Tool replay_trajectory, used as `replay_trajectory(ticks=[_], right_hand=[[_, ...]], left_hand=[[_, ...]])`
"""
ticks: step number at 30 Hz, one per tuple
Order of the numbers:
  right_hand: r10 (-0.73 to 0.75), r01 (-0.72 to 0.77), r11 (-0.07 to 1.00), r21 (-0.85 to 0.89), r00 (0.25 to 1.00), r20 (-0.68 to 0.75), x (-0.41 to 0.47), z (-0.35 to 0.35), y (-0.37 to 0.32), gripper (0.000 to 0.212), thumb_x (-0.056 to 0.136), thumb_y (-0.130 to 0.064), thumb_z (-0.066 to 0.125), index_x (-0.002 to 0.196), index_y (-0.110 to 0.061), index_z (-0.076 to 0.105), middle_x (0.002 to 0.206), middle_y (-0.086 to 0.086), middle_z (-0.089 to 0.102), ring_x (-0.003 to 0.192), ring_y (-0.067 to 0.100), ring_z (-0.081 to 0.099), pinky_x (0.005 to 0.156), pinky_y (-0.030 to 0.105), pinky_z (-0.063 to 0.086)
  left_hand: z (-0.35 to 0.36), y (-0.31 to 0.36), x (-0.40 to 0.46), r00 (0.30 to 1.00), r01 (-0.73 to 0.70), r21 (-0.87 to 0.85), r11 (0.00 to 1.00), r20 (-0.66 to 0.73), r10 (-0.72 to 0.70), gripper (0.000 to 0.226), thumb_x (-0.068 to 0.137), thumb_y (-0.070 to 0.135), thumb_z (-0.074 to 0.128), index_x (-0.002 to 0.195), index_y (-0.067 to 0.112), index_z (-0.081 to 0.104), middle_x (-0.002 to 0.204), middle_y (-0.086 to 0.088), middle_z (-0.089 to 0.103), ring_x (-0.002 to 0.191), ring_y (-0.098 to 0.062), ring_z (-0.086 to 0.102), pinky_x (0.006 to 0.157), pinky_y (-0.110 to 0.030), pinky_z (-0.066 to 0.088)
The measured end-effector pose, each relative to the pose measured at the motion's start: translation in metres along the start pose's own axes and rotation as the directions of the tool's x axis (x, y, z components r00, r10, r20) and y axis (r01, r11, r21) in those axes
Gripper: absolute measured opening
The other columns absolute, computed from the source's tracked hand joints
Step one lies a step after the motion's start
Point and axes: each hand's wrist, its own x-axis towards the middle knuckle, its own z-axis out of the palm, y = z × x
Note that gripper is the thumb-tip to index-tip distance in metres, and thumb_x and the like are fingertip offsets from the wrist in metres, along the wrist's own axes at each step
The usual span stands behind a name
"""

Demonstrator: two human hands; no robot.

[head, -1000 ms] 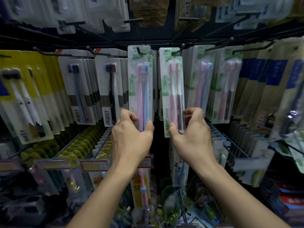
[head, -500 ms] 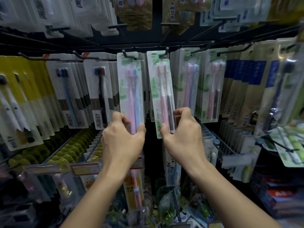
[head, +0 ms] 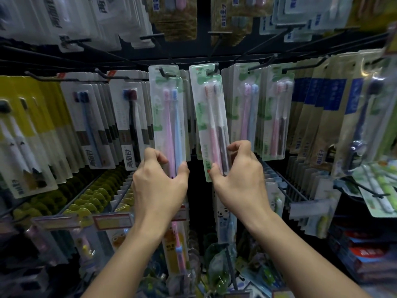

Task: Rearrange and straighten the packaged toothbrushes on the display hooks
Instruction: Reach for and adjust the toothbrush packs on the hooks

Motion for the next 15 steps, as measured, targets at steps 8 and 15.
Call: replay_trajectory(ticks=[8, 15], right_hand=[[-0.007, 0.007, 1.0, 0.016, 1.0, 0.003, -0.0025, -0.0007, -0.0008, 0.045, 0.093, -0.033, 0.072, 0.113, -0.028, 0.031, 0.112, -0.003, 0.053, 0.09, 0.011, 0.052, 0.075, 0.022, 0.038], [-0.009, 0.009, 0.999, 0.037, 1.0, 0.011, -0.0043, -0.0004, 0.0011, 0.047, 0.091, -0.032, 0.074, 0.113, -0.027, 0.032, 0.108, -0.002, 0.052, 0.088, 0.012, 0.054, 0.069, 0.02, 0.037]], left_hand=[[-0.0005, -0.0059, -0.0026, 0.999, -0.018, -0.015, 1.0, -0.027, 0.018, 0.035, 0.09, 0.042, 0.075, 0.098, 0.024, 0.046, 0.084, 0.006, 0.052, 0.074, -0.01, 0.054, 0.068, -0.04, 0.051], [-0.0022, -0.0106, -0.0065, 0.997, -0.057, -0.029, 0.998, -0.05, 0.055, 0.035, 0.089, 0.04, 0.075, 0.097, 0.022, 0.047, 0.084, 0.006, 0.052, 0.074, -0.008, 0.052, 0.064, -0.036, 0.045]])
